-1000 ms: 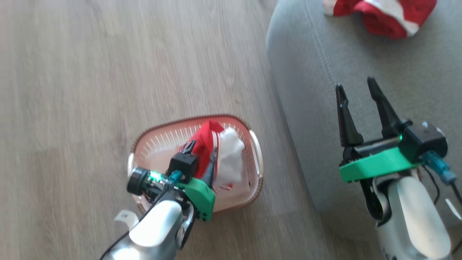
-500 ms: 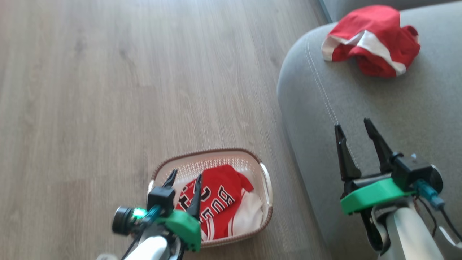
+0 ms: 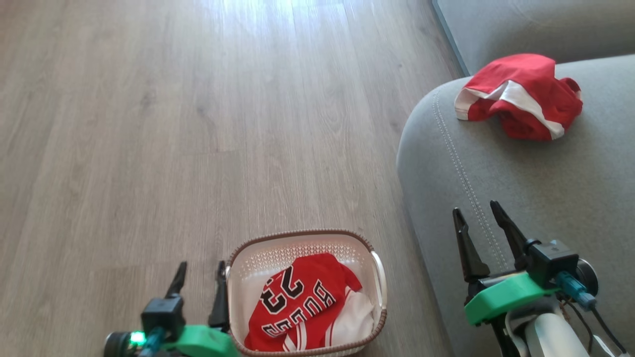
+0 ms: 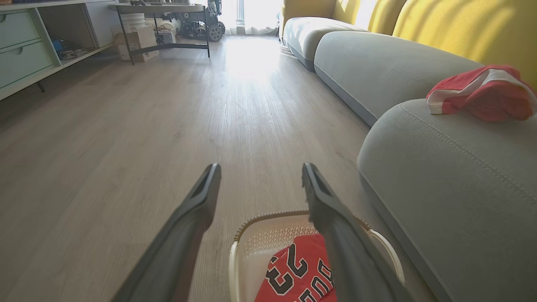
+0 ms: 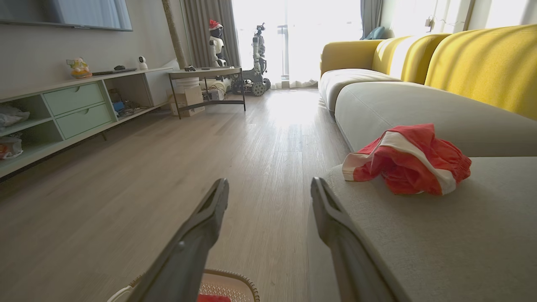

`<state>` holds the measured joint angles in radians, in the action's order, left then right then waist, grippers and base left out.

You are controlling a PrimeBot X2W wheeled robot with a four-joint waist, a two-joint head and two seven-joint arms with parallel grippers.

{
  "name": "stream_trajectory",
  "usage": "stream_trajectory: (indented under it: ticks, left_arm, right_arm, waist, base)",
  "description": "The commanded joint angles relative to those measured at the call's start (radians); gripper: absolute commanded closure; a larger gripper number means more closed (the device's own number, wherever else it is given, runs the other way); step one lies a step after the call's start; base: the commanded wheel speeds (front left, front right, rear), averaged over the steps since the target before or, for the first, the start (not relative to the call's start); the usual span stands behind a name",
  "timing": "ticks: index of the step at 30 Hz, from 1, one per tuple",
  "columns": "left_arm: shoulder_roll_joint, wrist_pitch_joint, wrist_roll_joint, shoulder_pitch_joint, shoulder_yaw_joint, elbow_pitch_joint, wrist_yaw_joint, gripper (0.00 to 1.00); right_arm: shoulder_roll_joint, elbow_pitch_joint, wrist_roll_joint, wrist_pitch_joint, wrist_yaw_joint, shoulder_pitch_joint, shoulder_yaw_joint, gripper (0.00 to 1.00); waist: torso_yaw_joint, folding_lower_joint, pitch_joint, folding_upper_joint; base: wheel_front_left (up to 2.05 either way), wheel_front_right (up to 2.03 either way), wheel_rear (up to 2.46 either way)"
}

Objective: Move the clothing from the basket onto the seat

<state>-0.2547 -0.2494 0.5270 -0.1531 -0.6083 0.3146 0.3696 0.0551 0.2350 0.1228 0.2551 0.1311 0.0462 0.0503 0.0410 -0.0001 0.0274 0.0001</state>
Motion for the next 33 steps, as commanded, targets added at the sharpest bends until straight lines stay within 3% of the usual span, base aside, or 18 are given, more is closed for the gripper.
stream_trajectory:
  ticks: [1, 17, 33]
  left_arm:
    - [-0.028, -0.012, -0.007, -0.021, 0.048, -0.039, 0.007, 0.0]
    - [-0.064, -0.012, -0.017, 0.147, 0.185, -0.186, 0.045, 0.0]
    - [-0.058, -0.012, -0.028, 0.178, 0.211, -0.203, 0.046, 0.0]
  right_arm:
    - [-0.005, -0.026, 0.002, 0.007, 0.0, 0.015, 0.028, 0.0]
    - [-0.005, 0.025, 0.02, 0.007, 0.0, -0.003, 0.048, 0.0]
    - [-0.005, 0.04, 0.025, 0.007, 0.0, 0.007, 0.051, 0.0]
  waist:
    - [-0.005, 0.0001, 0.005, -0.0001]
    - [-0.022, 0.0001, 0.032, -0.0001]
    - [-0.026, 0.0001, 0.028, -0.0001]
  base:
    - [0.0, 0.0, 0.0]
    - [0.0, 0.0, 0.0]
    - [0.0, 0.0, 0.0]
